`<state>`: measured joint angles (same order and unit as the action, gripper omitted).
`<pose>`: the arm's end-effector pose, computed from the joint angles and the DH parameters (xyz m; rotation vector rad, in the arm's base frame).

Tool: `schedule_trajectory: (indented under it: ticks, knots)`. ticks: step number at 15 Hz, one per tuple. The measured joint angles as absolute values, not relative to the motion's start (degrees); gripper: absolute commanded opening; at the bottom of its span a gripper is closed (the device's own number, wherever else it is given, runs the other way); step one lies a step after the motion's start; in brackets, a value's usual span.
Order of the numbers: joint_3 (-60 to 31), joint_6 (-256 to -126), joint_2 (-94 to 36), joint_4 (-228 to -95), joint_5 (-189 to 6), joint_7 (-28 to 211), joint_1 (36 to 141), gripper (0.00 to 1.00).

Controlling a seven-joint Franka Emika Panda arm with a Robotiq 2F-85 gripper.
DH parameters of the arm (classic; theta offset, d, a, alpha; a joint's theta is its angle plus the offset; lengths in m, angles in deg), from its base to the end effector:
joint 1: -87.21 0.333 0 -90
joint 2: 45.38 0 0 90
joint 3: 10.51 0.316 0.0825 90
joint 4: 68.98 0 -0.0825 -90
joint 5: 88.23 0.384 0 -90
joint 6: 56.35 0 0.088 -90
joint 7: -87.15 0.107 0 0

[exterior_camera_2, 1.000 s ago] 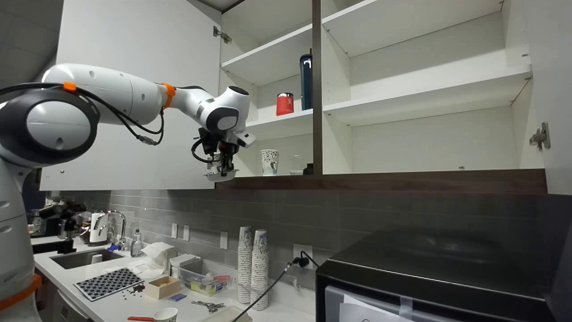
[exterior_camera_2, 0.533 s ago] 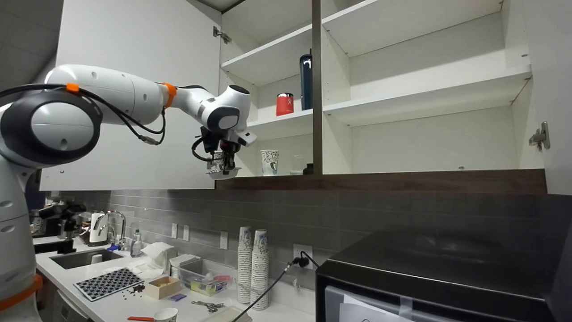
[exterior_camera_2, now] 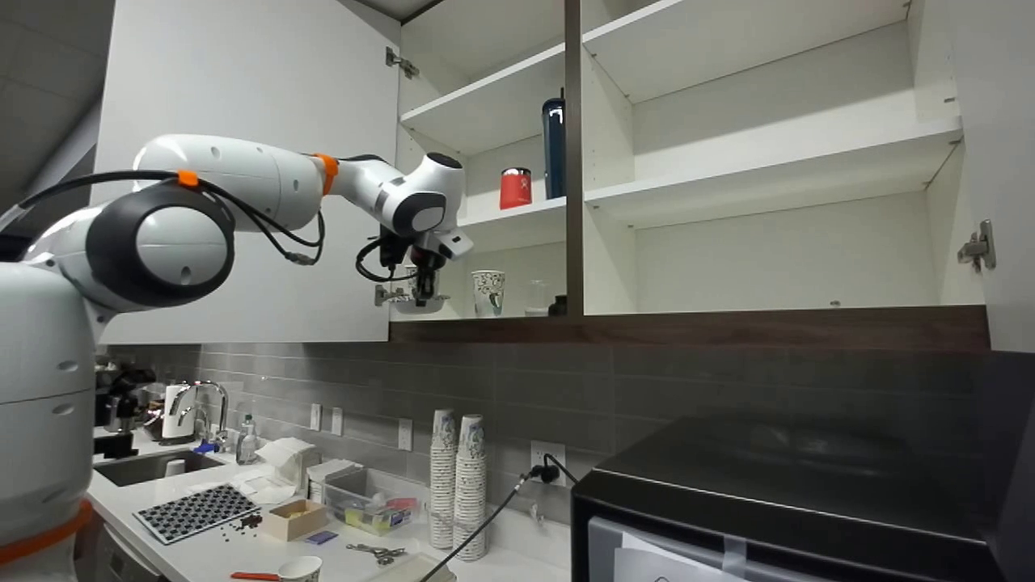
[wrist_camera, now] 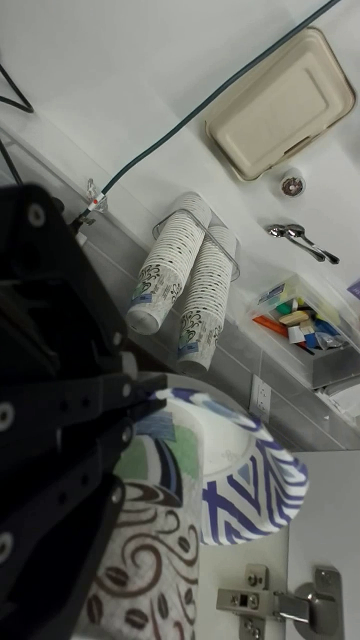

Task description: Put the chopsticks in the cup, then put the bowl in the top cabinet

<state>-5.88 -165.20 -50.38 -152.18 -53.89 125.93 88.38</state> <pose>0.5342 0.0985 0.7791 -2.2618 0.7163 -0.3166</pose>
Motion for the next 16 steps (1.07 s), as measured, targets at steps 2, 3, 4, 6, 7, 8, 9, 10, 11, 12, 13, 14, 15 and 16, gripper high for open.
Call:
schedule_trajectory:
  ticks: [2,3,4,6,7,8,9,10,11,12,13,14,15,16]
  knots:
    - [-5.83,-165.31,-48.53,-149.80,-54.61,127.62,88.75,0.00]
    - [-5.80,-165.42,-47.67,-148.72,-55.23,128.39,88.96,0.00]
    - [-5.79,-165.53,-46.85,-147.71,-56.11,129.04,89.21,0.00]
    - [-5.69,-165.73,-45.25,-145.65,-58.03,130.33,89.73,0.00]
    - [-5.62,-165.80,-44.45,-144.55,-58.98,131.08,89.97,0.00]
    - [-5.61,-165.83,-43.67,-143.47,-59.91,131.77,90.24,0.00]
    - [-5.52,-165.85,-42.87,-142.37,-60.82,132.50,90.45,0.00]
    - [-5.39,-165.87,-42.11,-141.38,-61.56,133.23,90.60,0.00]
    - [-5.27,-165.88,-41.32,-140.36,-62.32,133.90,90.79,0.00]
    - [-5.16,-165.88,-40.50,-139.32,-63.01,134.60,91.00,0.00]
    - [-5.00,-165.88,-39.70,-138.27,-63.62,135.36,91.16,0.00]
    - [-4.88,-165.88,-38.84,-137.24,-64.19,136.06,91.35,0.00]
    - [-4.81,-165.88,-37.99,-136.15,-64.79,136.79,91.60,0.00]
    - [-4.77,-165.88,-37.15,-135.05,-65.31,137.50,91.88,0.00]
